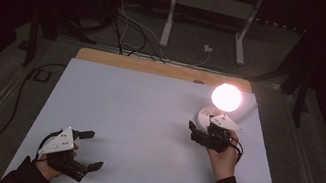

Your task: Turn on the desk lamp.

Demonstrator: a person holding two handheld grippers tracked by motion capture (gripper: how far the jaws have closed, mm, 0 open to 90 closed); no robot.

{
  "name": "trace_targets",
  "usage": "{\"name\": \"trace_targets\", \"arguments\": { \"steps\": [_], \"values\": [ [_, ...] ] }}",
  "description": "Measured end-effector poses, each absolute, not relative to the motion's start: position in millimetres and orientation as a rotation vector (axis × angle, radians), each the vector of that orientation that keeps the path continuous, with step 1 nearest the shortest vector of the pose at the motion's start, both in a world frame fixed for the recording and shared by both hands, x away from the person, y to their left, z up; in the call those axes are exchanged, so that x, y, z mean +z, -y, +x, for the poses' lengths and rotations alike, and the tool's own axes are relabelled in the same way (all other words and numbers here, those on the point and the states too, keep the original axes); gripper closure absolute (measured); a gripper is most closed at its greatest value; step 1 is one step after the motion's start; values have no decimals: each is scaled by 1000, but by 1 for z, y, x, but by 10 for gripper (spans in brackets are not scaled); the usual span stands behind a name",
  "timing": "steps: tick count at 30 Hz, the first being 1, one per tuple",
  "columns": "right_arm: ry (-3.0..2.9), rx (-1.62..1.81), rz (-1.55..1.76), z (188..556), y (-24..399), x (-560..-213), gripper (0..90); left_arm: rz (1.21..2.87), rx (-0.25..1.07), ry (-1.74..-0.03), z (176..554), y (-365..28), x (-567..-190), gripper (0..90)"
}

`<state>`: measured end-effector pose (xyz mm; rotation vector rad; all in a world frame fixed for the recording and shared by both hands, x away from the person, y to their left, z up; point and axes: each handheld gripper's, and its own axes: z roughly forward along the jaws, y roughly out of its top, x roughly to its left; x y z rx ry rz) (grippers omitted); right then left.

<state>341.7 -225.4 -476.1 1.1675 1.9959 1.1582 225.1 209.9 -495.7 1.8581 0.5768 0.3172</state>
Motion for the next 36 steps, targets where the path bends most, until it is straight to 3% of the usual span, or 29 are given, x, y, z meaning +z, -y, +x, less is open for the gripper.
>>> {"name": "trace_targets", "arguments": {
  "steps": [5,10,36],
  "values": [
    [-2068,1225,1100,333,230,-470,34,1856,318,-578,225,-210,-495,1],
    [-2130,1274,1045,330,235,-468,0,1855,317,-577,225,-210,-495,1],
    [-2083,1334,1007,305,261,-468,0,1851,318,-585,224,-212,-495,1]
  ]
}}
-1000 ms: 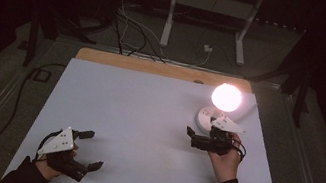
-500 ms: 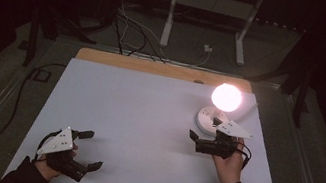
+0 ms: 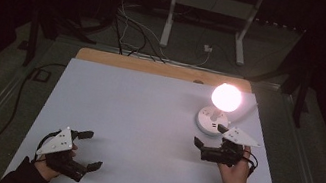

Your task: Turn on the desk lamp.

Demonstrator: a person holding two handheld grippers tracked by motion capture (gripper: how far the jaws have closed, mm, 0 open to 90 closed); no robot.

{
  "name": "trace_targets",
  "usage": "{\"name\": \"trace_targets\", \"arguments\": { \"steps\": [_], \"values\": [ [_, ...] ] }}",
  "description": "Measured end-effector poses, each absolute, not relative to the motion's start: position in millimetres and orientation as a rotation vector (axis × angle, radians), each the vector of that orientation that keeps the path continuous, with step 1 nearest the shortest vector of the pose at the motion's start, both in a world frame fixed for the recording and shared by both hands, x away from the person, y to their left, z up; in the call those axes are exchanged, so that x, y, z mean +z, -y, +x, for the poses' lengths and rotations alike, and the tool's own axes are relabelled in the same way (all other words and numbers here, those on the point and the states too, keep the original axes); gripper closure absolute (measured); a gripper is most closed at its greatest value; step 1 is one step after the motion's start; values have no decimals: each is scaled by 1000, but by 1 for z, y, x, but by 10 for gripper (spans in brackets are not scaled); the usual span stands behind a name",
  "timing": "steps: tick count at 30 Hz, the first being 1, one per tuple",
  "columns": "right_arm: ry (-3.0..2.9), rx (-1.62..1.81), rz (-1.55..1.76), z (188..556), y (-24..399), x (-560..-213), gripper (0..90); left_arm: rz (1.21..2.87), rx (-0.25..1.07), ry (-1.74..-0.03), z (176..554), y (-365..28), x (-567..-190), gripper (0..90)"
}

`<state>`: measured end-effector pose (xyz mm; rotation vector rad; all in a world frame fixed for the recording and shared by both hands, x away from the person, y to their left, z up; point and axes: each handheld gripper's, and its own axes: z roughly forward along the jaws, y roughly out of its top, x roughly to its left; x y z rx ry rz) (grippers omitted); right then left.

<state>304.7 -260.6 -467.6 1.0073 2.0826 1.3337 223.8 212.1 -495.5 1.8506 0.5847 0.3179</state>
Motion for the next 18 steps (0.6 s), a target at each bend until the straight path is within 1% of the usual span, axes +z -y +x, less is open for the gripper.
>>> {"name": "trace_targets", "arguments": {
  "steps": [18],
  "values": [
    [-2181,1298,1096,271,290,-487,0,1851,315,-589,225,-212,-496,1]
  ]
}}
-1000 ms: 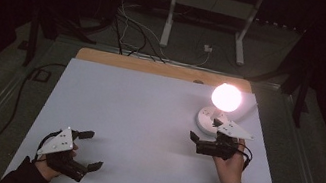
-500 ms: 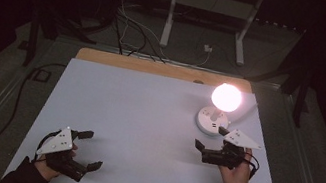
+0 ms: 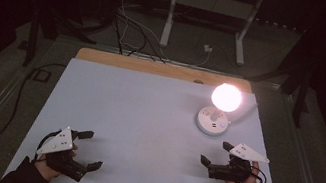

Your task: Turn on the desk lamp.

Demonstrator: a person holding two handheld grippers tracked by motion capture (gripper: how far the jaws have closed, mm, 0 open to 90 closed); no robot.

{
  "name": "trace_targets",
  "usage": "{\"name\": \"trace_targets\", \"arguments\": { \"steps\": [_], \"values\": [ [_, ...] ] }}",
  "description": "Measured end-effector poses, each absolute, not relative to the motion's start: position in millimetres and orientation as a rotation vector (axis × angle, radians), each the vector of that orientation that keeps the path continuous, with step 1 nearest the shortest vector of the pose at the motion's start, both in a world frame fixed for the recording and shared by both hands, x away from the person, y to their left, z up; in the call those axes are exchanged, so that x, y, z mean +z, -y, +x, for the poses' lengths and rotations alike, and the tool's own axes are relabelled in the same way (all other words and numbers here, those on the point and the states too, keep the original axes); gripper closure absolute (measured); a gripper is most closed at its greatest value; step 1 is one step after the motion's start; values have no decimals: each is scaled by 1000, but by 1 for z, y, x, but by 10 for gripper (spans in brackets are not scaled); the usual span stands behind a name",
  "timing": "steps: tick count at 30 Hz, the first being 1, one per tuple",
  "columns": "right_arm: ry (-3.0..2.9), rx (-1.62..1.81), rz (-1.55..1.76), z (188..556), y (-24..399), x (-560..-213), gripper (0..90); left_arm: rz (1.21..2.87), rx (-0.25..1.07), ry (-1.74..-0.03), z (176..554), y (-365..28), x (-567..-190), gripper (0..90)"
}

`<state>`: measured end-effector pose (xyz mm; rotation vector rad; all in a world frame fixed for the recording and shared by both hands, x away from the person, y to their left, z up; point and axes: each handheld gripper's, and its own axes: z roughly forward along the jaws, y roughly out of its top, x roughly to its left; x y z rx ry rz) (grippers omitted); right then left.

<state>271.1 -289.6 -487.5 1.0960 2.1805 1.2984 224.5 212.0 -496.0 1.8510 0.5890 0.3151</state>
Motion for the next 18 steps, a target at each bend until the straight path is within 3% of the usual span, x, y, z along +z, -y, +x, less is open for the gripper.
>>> {"name": "trace_targets", "arguments": {
  "steps": [18],
  "values": [
    [-2324,1115,1157,247,309,-513,0,1860,315,-589,224,-211,-497,1]
  ]
}}
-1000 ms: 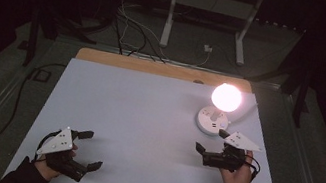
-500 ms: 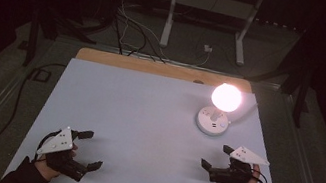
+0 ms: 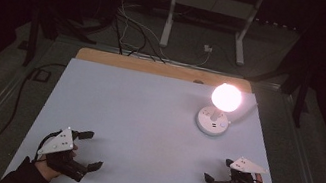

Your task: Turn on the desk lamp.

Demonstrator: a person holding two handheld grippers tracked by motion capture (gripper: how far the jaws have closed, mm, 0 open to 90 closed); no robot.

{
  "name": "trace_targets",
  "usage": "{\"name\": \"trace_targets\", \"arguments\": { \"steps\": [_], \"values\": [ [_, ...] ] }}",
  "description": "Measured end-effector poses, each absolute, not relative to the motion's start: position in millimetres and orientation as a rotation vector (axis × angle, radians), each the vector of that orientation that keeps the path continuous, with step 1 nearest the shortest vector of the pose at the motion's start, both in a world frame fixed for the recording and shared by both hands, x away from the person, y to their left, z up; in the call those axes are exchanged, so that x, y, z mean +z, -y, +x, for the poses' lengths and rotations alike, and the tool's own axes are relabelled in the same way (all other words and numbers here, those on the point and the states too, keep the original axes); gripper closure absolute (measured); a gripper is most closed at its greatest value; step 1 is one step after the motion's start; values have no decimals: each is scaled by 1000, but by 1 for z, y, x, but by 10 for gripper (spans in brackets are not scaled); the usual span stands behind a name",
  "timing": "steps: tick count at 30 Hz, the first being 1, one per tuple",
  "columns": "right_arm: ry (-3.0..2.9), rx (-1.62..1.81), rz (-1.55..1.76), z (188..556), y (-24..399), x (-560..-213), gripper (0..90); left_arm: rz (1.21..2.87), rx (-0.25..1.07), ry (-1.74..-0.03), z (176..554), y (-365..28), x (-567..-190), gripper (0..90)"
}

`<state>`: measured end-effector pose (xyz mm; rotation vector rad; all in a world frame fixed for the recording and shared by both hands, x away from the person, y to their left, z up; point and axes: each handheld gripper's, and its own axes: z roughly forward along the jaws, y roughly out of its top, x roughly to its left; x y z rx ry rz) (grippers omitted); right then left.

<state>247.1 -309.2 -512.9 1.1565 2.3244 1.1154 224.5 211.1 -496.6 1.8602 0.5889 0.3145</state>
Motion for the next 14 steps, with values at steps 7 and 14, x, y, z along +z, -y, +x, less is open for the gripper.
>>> {"name": "trace_targets", "arguments": {
  "steps": [7,14],
  "values": [
    [-2347,1092,1162,250,308,-517,0,1861,311,-588,224,-211,-497,1],
    [-2346,1108,1155,250,308,-516,0,1866,311,-586,225,-210,-497,1]
  ]
}}
